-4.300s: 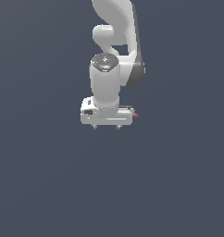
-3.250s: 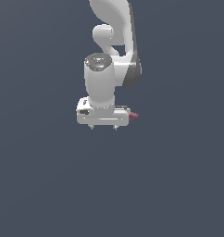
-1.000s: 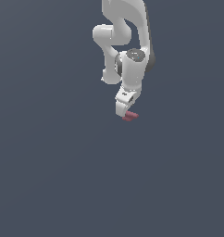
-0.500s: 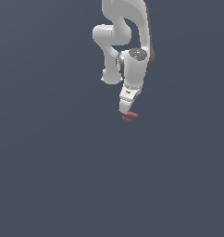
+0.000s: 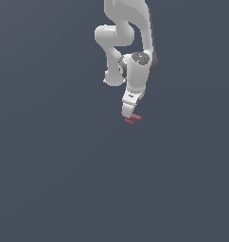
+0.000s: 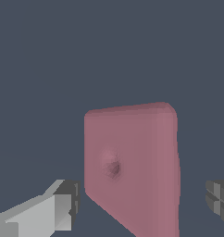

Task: Pick up the object and move it to a goal position.

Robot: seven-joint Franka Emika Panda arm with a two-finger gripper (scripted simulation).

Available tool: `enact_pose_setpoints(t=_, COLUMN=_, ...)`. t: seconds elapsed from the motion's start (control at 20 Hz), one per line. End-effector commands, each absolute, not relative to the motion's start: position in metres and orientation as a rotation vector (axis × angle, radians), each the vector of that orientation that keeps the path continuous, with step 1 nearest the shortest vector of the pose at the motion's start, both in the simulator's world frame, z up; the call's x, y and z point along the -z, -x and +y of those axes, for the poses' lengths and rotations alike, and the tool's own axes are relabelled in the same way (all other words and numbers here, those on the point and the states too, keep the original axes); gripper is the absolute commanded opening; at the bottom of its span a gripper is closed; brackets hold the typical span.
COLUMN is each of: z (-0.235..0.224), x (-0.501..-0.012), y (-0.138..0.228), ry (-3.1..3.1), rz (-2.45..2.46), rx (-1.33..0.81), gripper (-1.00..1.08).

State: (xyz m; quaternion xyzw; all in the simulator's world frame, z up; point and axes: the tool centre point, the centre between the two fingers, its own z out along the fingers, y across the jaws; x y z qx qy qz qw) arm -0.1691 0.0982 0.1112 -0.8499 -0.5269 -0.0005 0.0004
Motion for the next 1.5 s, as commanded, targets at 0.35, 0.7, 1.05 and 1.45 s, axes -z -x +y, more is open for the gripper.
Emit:
enact_pose_setpoints(t=0.35, z=0.098, x=-0.076, y=0.17, ry=2.666, rz=-1.66, rx=0.0, gripper=1.0)
enact_pose_setpoints(t=0.7, z=0.098, x=-0.072, y=0.17, ry=2.666, rz=-1.661, rx=0.0, gripper=-1.0)
enact_pose_setpoints(t=1.05, z=0.098, x=-0.072, y=0.17, ry=2.666, rz=-1.661, rx=0.0, gripper=-1.0)
enact_pose_setpoints(t=1.45, z=0.096, x=-0.08, y=0.164, ry=2.673, rz=-1.658, rx=0.011, gripper=-1.0)
